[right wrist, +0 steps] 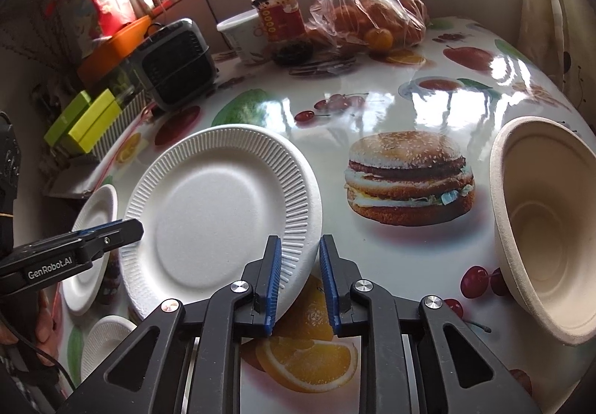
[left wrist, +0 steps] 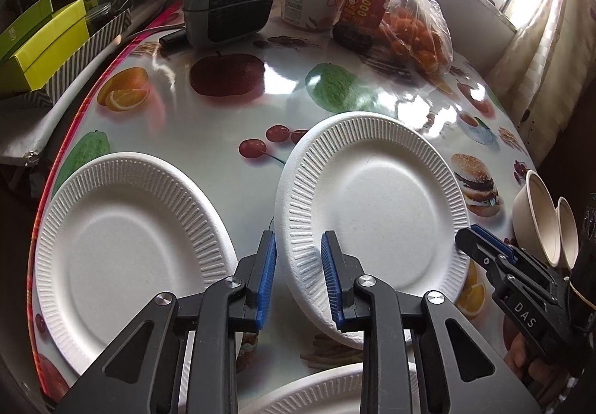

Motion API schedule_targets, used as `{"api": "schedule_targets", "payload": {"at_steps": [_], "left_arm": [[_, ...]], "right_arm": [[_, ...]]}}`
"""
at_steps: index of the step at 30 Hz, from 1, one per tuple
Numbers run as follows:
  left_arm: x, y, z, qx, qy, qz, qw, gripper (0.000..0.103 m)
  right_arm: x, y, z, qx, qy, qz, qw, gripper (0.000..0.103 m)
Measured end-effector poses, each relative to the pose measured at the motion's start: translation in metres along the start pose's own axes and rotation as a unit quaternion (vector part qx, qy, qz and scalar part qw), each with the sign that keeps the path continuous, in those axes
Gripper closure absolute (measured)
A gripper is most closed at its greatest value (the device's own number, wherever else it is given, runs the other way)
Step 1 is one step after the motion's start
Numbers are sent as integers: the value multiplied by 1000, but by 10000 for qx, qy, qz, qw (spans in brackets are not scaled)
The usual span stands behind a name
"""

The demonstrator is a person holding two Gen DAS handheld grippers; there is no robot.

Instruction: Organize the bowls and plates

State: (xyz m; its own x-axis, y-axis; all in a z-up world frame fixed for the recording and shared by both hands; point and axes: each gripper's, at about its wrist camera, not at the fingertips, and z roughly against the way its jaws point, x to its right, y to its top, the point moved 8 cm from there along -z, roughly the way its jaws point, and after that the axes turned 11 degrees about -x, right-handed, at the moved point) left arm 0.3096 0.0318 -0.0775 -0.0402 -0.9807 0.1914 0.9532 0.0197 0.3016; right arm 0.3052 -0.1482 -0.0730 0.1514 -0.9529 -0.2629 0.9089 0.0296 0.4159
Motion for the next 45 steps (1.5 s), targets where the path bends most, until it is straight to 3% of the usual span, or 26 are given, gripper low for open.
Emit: {"api": "schedule_targets", "payload": {"at_steps": [20,45], "left_arm": [[2,-7,18,147,-105,39,9998,79],[-10,-60,63,465,-245,250,9983,79]], "right_arm": [[-6,0,27,238,118,-89,9996,82],[-41,-39,76,484,250,143,9984,82]]}}
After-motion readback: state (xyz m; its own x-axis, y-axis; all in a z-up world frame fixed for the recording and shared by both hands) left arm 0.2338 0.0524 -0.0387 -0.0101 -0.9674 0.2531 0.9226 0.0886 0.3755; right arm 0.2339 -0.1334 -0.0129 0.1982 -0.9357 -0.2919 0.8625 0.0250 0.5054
